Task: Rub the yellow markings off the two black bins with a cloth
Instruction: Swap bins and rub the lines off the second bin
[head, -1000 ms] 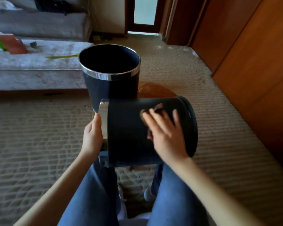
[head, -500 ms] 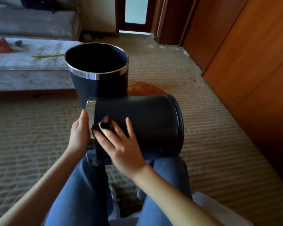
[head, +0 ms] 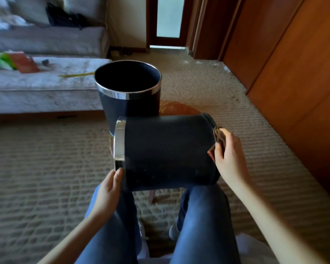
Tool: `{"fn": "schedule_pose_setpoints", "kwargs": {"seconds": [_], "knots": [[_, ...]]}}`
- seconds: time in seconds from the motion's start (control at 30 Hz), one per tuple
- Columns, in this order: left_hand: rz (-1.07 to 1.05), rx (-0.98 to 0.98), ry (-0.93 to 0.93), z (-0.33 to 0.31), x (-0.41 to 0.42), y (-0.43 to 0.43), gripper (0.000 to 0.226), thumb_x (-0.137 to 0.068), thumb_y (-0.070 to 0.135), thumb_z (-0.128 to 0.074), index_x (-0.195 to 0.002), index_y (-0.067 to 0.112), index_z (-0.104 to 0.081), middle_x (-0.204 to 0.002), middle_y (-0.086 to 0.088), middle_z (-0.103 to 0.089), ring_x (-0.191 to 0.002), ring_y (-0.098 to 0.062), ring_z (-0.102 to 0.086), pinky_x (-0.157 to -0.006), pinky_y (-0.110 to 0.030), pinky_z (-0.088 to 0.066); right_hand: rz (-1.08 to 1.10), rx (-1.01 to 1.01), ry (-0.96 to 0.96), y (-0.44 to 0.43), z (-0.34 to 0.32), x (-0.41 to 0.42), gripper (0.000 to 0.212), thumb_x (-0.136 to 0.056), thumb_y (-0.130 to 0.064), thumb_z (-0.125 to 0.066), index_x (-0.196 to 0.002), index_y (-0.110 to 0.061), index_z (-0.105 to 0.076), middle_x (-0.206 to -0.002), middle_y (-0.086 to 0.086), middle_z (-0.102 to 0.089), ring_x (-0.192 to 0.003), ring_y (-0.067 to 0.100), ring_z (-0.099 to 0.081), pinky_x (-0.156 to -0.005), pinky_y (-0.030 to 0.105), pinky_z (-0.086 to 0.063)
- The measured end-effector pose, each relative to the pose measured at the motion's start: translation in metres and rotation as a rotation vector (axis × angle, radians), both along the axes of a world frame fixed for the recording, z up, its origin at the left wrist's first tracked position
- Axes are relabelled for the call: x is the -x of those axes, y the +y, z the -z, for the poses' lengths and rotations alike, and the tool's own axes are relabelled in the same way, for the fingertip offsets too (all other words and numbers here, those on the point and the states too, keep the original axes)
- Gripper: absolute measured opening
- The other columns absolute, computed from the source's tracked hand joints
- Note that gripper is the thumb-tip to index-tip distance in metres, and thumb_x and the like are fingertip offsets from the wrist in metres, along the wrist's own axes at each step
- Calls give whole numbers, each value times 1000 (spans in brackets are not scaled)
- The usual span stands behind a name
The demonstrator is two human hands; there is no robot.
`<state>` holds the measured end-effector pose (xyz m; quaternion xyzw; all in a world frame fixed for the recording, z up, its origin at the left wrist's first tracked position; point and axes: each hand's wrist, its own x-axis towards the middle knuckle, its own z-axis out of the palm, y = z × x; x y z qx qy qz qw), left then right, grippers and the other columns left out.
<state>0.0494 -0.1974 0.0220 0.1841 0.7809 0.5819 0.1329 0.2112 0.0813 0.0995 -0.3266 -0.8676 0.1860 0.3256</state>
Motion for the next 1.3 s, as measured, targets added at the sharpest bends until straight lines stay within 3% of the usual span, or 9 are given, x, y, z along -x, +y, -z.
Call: {"fn": "schedule_pose_setpoints", "kwargs": {"seconds": [0.17,0.3,0.53,0.77,0.93,1.1,1.2,1.27,1.3], "knots": [[-6,-93,-41,-36,-12,18,32,-108,20,-38,-88,21,-62,-73,23,-71,-73,6,-62,-70,-8,-45,-126,-90,-66,3,-25,17,37,-90,0,-59,-123,-16,-60,-117,7,-58,-109,25,-58,-89,29,-46],[-81,-235,-128,-58,-6,41,37,-109,28,-35,-94,13,-65,-74,8,-73,-76,-7,-68,-64,-11,-50,-156,-263,-126,11,-39,47,39,-85,-1,-66,-121,-17,-63,-110,7,-65,-101,35,-60,-85,49,-52],[-117,-281,-172,-62,-25,44,38,-109,20,-30,-96,4,-62,-67,9,-72,-64,5,-66,-58,-8,-48,-547,-264,-133,-47,-47,130,46,-82,-3,-51,-127,-10,-64,-123,6,-67,-107,33,-58,-96,46,-47],[-195,-275,-129,-49,-31,37,53,-100,48,-32,-102,8,-67,-89,2,-73,-89,-10,-68,-83,-27,-53,-709,-201,-168,-102,-29,142,33,-91,-13,-57,-121,-8,-70,-124,7,-69,-111,31,-62,-104,39,-42],[-253,-222,-132,-54,-32,33,49,-107,37,-27,-76,20,-62,-61,15,-68,-61,3,-62,-67,-27,-47,-803,-335,23,-124,-2,84,34,-95,-2,-54,-125,-8,-68,-134,5,-64,-118,29,-58,-112,40,-38],[-191,-300,-241,-60,-23,34,57,-107,40,-26,-102,9,-74,-92,-2,-79,-92,-16,-75,-85,-29,-56,-890,-613,34,-115,24,46,33,-103,-8,-48,-131,-13,-64,-140,4,-59,-130,27,-54,-114,44,-38],[-208,-296,-222,-69,-29,36,62,-110,32,-24,-101,-18,-58,-55,5,-65,-55,-11,-64,-61,-16,-51,-786,-545,-14,-114,9,83,37,-102,-12,-44,-134,-14,-62,-140,4,-59,-132,28,-52,-115,49,-34],[-229,-305,-214,-78,-35,35,62,-110,28,-23,-94,-29,-42,-57,-18,-44,-57,-43,-46,-44,-33,-47,-667,-431,-89,-118,-6,118,38,-98,-16,-43,-129,-15,-65,-134,2,-63,-129,29,-53,-114,52,-32],[-221,-311,-218,-82,-38,35,63,-110,28,-24,-96,-31,-40,-74,-23,-45,-73,-53,-41,-56,-52,-46,-631,-376,-142,-121,-12,133,40,-94,-20,-43,-126,-16,-67,-130,2,-65,-127,30,-54,-114,54,-32]]}}
